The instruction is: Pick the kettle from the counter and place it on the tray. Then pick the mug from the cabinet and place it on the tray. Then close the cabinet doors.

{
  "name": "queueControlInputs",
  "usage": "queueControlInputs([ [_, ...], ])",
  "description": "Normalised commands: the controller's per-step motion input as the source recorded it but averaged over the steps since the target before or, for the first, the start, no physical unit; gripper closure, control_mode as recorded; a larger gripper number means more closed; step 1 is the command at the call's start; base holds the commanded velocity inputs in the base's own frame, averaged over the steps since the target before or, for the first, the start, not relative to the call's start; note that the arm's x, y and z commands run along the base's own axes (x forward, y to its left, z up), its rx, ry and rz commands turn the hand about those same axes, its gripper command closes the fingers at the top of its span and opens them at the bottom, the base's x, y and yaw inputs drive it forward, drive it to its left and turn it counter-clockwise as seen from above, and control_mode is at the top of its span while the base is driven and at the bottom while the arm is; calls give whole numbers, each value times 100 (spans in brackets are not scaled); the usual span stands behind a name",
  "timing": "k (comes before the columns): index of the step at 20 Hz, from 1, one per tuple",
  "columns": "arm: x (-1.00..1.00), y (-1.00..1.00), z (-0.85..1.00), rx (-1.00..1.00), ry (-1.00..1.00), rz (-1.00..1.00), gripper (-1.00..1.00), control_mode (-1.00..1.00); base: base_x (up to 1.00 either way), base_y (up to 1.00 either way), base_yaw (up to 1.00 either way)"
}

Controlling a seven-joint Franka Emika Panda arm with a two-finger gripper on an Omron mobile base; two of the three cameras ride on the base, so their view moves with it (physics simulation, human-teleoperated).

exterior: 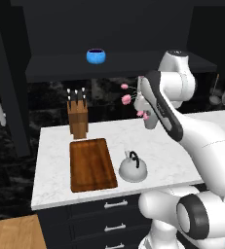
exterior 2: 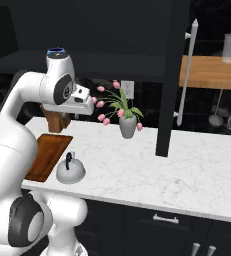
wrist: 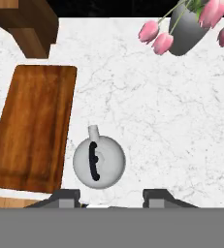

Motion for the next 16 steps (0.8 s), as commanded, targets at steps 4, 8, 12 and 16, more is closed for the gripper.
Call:
queueControlInputs([
  [4, -6, 0, -48, -5, 0, 0, -100, -100, 0, 0, 0],
  [8, -31, 6, -100, -9, 8, 0, -100, -100, 0, 0, 0],
  [12, -29, 19, -100, -2, 10, 0, -100, -100, 0, 0, 0],
  [16, 0, 32, -86, 0, 11, 0, -100, -100, 0, 0, 0],
])
